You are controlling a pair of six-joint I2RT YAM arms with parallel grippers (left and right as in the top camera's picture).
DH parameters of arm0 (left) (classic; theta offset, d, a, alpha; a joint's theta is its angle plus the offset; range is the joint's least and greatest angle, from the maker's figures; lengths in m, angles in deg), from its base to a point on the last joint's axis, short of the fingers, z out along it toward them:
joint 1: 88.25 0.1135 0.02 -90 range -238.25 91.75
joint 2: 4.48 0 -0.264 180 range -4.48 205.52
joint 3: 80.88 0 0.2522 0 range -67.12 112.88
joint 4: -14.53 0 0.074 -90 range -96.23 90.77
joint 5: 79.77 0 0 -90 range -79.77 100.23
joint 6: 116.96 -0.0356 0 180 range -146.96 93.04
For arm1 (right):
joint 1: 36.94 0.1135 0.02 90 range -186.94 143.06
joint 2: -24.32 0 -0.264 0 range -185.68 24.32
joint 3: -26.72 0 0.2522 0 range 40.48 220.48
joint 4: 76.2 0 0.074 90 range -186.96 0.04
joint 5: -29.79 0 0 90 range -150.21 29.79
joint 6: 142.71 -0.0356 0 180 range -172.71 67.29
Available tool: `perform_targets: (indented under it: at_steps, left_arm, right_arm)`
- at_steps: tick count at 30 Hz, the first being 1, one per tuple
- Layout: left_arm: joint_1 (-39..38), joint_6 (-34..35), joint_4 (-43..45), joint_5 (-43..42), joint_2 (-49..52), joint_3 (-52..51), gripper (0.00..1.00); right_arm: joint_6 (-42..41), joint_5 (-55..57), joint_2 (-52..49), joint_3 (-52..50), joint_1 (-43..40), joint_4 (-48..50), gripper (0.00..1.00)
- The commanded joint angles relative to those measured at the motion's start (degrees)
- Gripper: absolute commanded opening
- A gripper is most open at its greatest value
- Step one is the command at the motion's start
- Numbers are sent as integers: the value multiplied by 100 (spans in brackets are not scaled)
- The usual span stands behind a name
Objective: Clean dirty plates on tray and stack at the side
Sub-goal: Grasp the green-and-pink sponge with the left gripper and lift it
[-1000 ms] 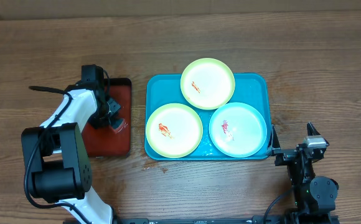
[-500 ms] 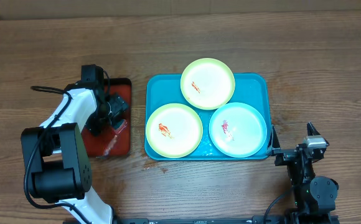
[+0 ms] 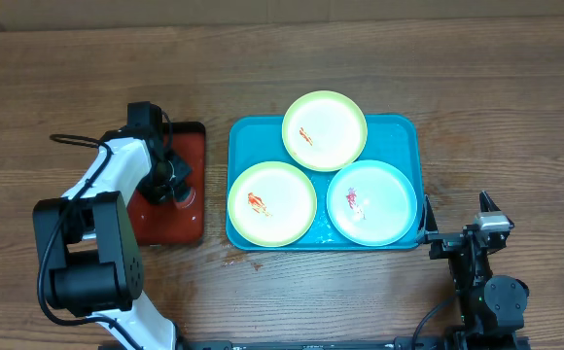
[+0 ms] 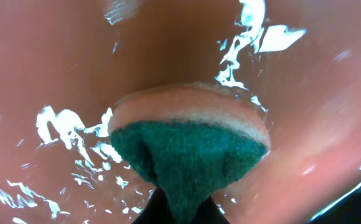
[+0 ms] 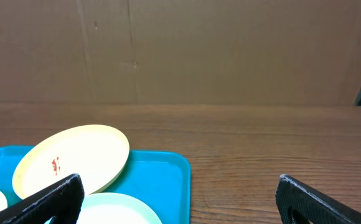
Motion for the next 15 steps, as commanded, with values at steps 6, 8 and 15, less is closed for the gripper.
perform_targets:
  at_steps: [6, 8, 15]
  left_arm:
    - [0, -671, -1657, 186, 81, 1766, 4]
    - [0, -739, -2118, 188, 81, 2326, 4]
    - [0, -732, -2516, 352, 87, 2621, 4]
  right_arm:
    - [4, -28, 46, -59, -39, 31, 100]
    - [4, -26, 46, -59, -39, 31, 100]
    - [4, -28, 46, -59, -39, 31, 100]
